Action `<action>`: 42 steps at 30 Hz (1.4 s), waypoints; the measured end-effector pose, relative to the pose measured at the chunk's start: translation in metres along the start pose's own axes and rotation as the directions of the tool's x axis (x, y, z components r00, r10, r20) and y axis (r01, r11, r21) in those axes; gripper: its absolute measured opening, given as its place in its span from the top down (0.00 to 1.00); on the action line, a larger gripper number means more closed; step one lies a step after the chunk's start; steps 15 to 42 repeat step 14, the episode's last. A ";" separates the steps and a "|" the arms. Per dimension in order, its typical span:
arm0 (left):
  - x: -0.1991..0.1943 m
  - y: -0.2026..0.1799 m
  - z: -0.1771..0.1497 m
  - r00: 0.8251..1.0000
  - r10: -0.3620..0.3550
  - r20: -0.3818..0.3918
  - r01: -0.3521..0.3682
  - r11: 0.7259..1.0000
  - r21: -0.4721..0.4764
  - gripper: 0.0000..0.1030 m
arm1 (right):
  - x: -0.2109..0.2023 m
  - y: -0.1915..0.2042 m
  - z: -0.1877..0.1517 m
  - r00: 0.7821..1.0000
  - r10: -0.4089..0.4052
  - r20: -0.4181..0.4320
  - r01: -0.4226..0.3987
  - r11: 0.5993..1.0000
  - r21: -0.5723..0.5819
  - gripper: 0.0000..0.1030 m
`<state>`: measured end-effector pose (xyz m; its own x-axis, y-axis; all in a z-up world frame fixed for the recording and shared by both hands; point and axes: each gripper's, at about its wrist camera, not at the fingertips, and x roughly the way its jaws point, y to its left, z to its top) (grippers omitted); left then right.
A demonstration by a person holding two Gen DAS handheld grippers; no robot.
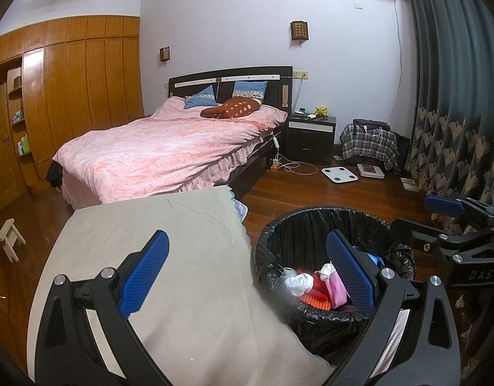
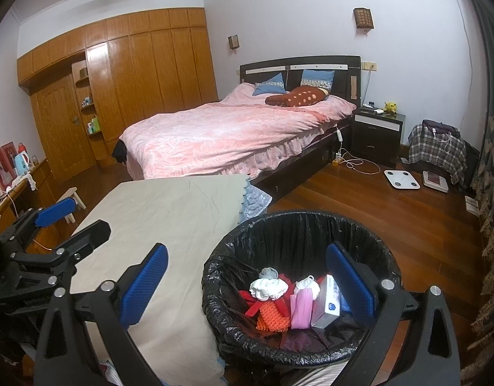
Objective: Collect trash
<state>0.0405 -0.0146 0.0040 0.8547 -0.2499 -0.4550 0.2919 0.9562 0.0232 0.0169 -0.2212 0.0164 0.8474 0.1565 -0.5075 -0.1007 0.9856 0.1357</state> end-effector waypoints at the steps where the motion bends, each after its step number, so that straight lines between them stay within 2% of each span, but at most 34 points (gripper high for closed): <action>1: 0.000 0.000 0.000 1.000 0.000 0.000 0.000 1.000 0.000 0.07 | 0.000 0.000 0.000 1.000 0.000 0.001 0.000 1.000 0.000 0.06; 42: -0.001 0.002 0.000 1.000 0.000 -0.001 0.000 1.000 0.001 0.07 | 0.000 0.000 0.000 1.000 0.000 0.000 0.000 1.000 0.001 0.06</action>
